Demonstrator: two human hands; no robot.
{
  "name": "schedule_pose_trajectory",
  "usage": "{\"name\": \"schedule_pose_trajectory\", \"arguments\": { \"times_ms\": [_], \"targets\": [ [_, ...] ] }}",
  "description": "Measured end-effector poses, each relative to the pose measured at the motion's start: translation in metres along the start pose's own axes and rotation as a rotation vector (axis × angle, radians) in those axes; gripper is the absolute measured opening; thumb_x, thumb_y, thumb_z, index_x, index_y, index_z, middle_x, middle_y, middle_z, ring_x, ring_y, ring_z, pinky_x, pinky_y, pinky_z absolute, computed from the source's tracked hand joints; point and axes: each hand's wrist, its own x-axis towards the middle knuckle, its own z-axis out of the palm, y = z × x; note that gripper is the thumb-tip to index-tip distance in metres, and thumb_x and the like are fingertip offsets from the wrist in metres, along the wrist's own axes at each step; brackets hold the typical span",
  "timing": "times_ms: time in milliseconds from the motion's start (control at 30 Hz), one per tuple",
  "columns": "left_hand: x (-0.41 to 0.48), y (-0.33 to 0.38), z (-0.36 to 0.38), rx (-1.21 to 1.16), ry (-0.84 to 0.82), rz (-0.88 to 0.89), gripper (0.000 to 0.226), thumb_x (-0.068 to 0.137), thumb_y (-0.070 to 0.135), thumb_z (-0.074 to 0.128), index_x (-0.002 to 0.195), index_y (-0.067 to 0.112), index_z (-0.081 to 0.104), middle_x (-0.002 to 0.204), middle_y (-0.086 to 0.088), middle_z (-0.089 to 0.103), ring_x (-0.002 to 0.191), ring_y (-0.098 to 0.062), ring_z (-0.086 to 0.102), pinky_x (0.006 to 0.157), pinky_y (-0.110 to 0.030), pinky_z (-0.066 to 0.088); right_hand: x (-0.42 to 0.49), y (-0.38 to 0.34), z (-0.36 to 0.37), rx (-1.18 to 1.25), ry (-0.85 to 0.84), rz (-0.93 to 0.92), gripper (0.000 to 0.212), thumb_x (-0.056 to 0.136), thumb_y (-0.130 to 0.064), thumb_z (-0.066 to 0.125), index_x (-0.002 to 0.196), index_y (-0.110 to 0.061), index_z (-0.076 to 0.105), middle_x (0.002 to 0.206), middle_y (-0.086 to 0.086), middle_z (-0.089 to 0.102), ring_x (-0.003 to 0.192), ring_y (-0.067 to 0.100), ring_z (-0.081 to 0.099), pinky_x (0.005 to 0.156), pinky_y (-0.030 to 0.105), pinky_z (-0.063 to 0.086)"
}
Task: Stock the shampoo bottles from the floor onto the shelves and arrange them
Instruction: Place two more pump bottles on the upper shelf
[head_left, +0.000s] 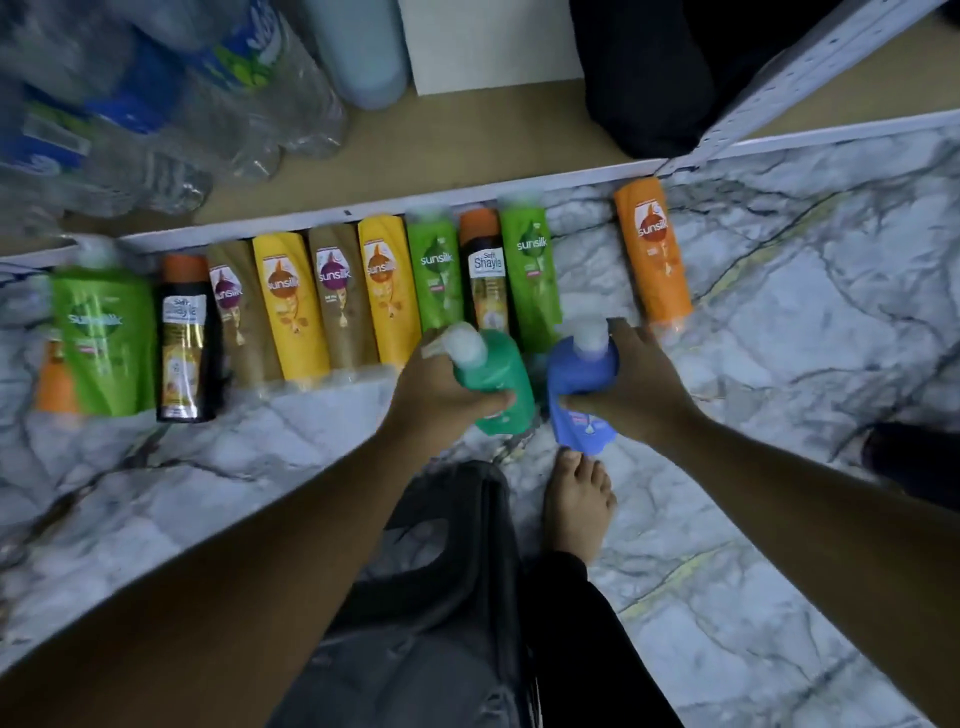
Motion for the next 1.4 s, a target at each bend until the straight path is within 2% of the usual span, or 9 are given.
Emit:
{"name": "schedule_pose_trajectory", "arguments": {
  "times_ms": [67,167,333,500,733,900,1067,1233,1400],
  "targets": [
    [-0.028,-0.012,-0.013,0.114,0.086,0.024,0.068,0.057,0.029,0.094,0.112,0.030,0.055,0.116,0.001,0.060,0.105,-0.019,0.060,0.091,-0.032,0.049,-0.006,-0.035,-0.049,0.208,-0.191,-0.176,0.075,0.057,-0.026,0.088,0.122,-0.025,0.050,0.106,0.001,0.052,0.093,0.020,0.051,0.075,0.030,0.039],
    [-0.059,-0.035,-0.040,0.168,0.140,0.065,0.071,0.057,0.026,0.093,0.118,0.028,0.056,0.118,0.000,0.056,0.109,-0.023,0.056,0.092,-0.039,0.050,-0.049,-0.065,-0.045,0.338,-0.248,-0.212,0.069,0.054,-0.034,0.083,0.115,-0.029,0.052,0.107,-0.002,0.061,0.097,0.020,0.059,0.079,0.033,0.046],
    [-0.085,-0.075,-0.079,0.274,0.179,0.117,0.079,0.057,0.042,0.086,0.129,0.026,0.057,0.126,-0.001,0.052,0.113,-0.031,0.054,0.095,-0.050,0.048,-0.085,-0.110,-0.013,0.389,-0.245,-0.343,0.076,0.065,-0.020,0.091,0.132,-0.022,0.056,0.126,-0.002,0.062,0.109,0.013,0.057,0.090,0.019,0.042],
    [-0.092,-0.105,-0.103,0.210,0.234,0.175,0.077,0.059,0.042,0.084,0.129,0.021,0.059,0.125,-0.004,0.055,0.111,-0.028,0.057,0.095,-0.052,0.048,-0.102,-0.149,0.031,0.332,-0.194,-0.438,0.074,0.069,-0.018,0.088,0.134,-0.020,0.054,0.130,0.001,0.059,0.112,0.021,0.058,0.093,0.025,0.044],
    [-0.111,-0.128,-0.119,0.007,0.139,0.075,0.080,0.072,0.027,0.090,0.141,0.027,0.047,0.131,0.010,0.057,0.120,-0.007,0.057,0.101,-0.030,0.048,-0.109,-0.158,0.047,0.277,-0.240,-0.416,0.074,0.076,-0.019,0.082,0.141,-0.024,0.047,0.136,-0.001,0.057,0.121,0.021,0.055,0.095,0.024,0.039],
    [-0.124,-0.134,-0.133,-0.009,0.046,-0.035,0.099,0.075,0.039,0.088,0.154,0.034,0.029,0.152,0.008,0.044,0.137,-0.008,0.044,0.112,-0.030,0.039,-0.108,-0.162,0.035,0.212,-0.293,-0.459,0.080,0.078,-0.024,0.082,0.147,-0.025,0.041,0.142,-0.002,0.052,0.125,0.020,0.051,0.100,0.029,0.041],
    [-0.129,-0.112,-0.154,0.049,0.076,0.042,0.097,0.073,0.036,0.090,0.152,0.038,0.034,0.151,0.017,0.042,0.134,0.001,0.040,0.108,-0.019,0.035,-0.100,-0.174,0.033,0.142,-0.346,-0.472,0.080,0.074,-0.018,0.085,0.144,-0.017,0.048,0.142,0.002,0.053,0.124,0.021,0.053,0.097,0.021,0.034],
    [-0.123,-0.097,-0.164,0.326,0.028,0.226,0.082,0.073,0.040,0.086,0.145,0.031,0.047,0.140,0.010,0.055,0.123,-0.009,0.054,0.103,-0.033,0.048,-0.099,-0.180,0.032,0.077,-0.350,-0.460,0.082,0.072,-0.018,0.085,0.144,-0.016,0.047,0.141,0.004,0.053,0.122,0.025,0.055,0.101,0.031,0.043],
    [-0.112,-0.098,-0.158,0.737,-0.063,0.370,0.077,0.075,0.040,0.081,0.143,0.028,0.046,0.134,0.003,0.056,0.114,-0.024,0.060,0.081,-0.042,0.058,-0.101,-0.181,0.032,0.042,-0.327,-0.455,0.081,0.071,-0.020,0.085,0.143,-0.017,0.049,0.138,0.005,0.055,0.118,0.028,0.058,0.099,0.037,0.047]
  ]
}}
